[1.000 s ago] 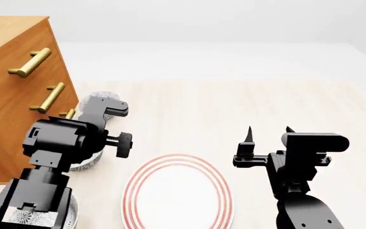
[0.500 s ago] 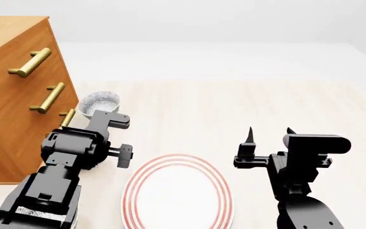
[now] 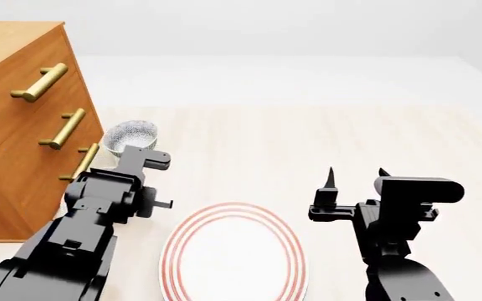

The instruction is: Put the bowl in the middle on the plate.

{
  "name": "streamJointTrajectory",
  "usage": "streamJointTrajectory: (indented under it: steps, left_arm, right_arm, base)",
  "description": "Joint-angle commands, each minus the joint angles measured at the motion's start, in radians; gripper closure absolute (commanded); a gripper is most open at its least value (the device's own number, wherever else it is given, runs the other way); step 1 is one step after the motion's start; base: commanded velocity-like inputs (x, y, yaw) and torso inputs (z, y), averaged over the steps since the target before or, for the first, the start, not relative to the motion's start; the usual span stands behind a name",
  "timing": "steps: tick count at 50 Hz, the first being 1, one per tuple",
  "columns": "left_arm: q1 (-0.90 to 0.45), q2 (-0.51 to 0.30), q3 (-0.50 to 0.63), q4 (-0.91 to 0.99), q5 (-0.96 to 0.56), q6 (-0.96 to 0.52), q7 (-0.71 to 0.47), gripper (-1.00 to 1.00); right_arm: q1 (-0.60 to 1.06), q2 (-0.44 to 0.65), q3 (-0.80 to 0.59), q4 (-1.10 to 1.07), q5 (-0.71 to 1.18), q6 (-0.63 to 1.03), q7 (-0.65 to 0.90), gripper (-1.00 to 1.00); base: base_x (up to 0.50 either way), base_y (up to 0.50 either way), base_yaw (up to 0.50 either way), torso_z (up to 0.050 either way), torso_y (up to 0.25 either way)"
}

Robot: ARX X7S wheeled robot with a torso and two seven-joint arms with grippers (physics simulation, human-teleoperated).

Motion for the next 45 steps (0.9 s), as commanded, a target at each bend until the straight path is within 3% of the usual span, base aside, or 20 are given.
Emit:
streamJointTrajectory:
  steps: [1, 13, 17, 26, 35, 45]
  left_arm:
    - [0.064, -0.028, -0.019, 0.137, -0.001, -0.073, 0.050, 1.00]
    - [0.236, -0.115, -0.031, 0.773, -0.068, -0.388, 0.026, 1.00]
    - [0.262, -0.123, -0.039, 0.876, -0.081, -0.434, 0.013, 1.00]
    - [0.296, -0.143, -0.043, 1.046, -0.102, -0.438, 0.015, 1.00]
    - [0.361, -0.205, 0.035, 1.308, -0.124, -0.415, 0.057, 1.00]
    - [0.451, -0.338, 0.249, 1.694, -0.126, -0.414, 0.105, 1.00]
  right_arm:
    - [-0.004, 0.004, -0.002, -0.001, 0.004, -0.010, 0.004, -1.00]
    - [-0.003, 0.007, -0.005, -0.003, 0.009, -0.014, 0.009, -1.00]
    - [-0.002, 0.009, -0.005, -0.012, 0.013, -0.012, 0.012, -1.00]
    - [-0.004, 0.013, -0.003, -0.019, 0.018, -0.013, 0.017, -1.00]
    - [-0.002, 0.015, -0.005, -0.019, 0.020, -0.016, 0.021, -1.00]
    - [-0.005, 0.018, 0.003, -0.016, 0.026, -0.015, 0.031, -1.00]
  base:
    - [0.00, 0.00, 0.00, 0.000, 0.000]
    - [0.00, 0.00, 0.00, 0.000, 0.000]
    - [0.00, 0.00, 0.00, 0.000, 0.000]
    - [0.00, 0.00, 0.00, 0.000, 0.000]
    - [0.00, 0.00, 0.00, 0.000, 0.000]
    - [0.00, 0.00, 0.00, 0.000, 0.000]
